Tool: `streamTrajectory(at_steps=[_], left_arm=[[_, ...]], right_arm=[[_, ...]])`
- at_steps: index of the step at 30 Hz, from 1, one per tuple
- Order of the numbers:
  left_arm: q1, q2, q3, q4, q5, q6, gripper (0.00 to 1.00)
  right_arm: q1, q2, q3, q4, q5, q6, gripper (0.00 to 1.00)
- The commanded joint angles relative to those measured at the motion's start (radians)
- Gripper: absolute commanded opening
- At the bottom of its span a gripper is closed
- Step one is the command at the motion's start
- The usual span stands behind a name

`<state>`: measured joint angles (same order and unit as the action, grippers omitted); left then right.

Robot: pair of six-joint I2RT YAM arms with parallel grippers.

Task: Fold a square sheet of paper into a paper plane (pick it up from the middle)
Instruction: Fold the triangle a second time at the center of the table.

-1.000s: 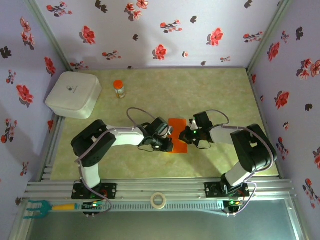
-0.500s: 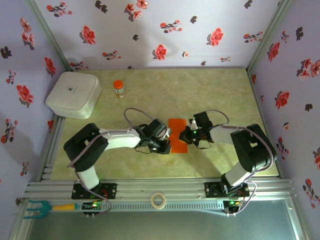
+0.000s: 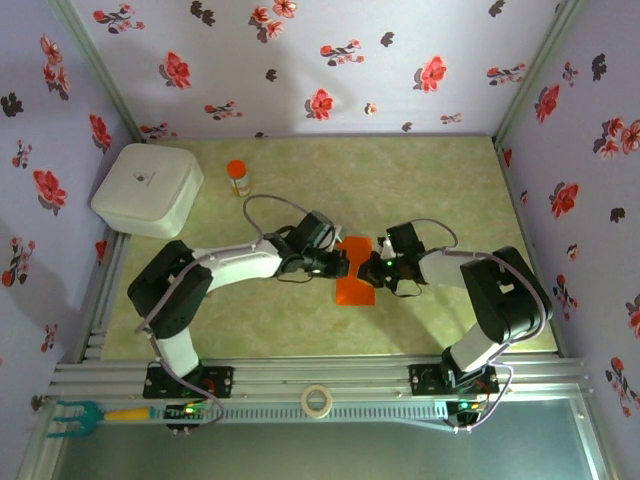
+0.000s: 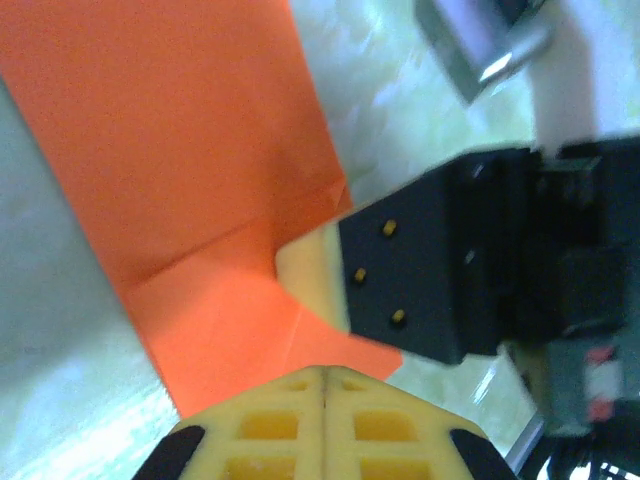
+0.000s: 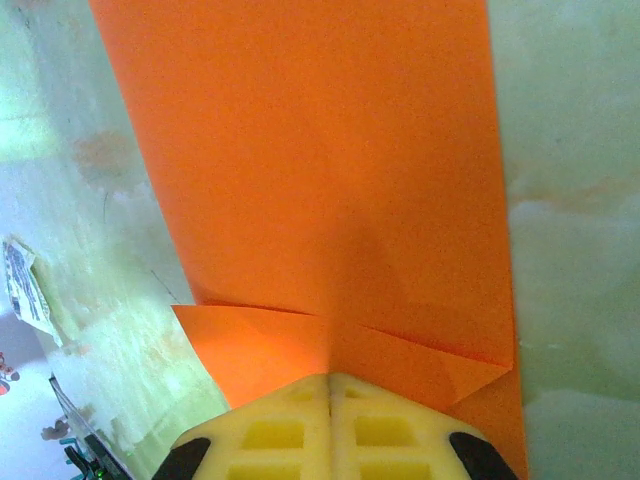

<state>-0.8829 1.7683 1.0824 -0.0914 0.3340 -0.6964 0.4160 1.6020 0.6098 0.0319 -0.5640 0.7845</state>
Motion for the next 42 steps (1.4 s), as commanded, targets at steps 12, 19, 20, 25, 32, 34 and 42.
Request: streamTrajectory(at_steps=[12,19,20,25,32,34,42], left_arm=[[-0.043,0.132,0.007,-0.007,0.060,-0.005,0.00],[-0.052,0.178,0.001,-0.017,0.057,0.000,0.00],[-0.055,0.184,-0.006,-0.015,0.057,0.001,0.00],[-0.070,0.201,-0.042,-0.011,0.028,-0.007,0.00],[-0.070,0.186,-0.080,0.010,0.003,-0.021,0.00],[-0.070,0.183,-0.078,0.009,0.002,-0.021,0.00],[-0.070,0.189,-0.075,0.005,-0.001,-0.025,0.00]], right_arm=[[-0.011,0.016,-0.013,-0.047,0.060,-0.018,0.00],[-0.012,0.009,-0.007,-0.041,0.047,-0.017,0.00],[-0.014,0.006,-0.003,-0.047,0.047,-0.019,0.00],[-0.023,-0.027,0.022,-0.056,0.026,-0.024,0.00],[-0.001,-0.090,0.012,-0.027,-0.004,0.008,0.00],[0.012,-0.077,-0.002,-0.024,0.001,0.018,0.00],[0.013,-0.025,-0.045,-0.022,0.040,-0.002,0.00]])
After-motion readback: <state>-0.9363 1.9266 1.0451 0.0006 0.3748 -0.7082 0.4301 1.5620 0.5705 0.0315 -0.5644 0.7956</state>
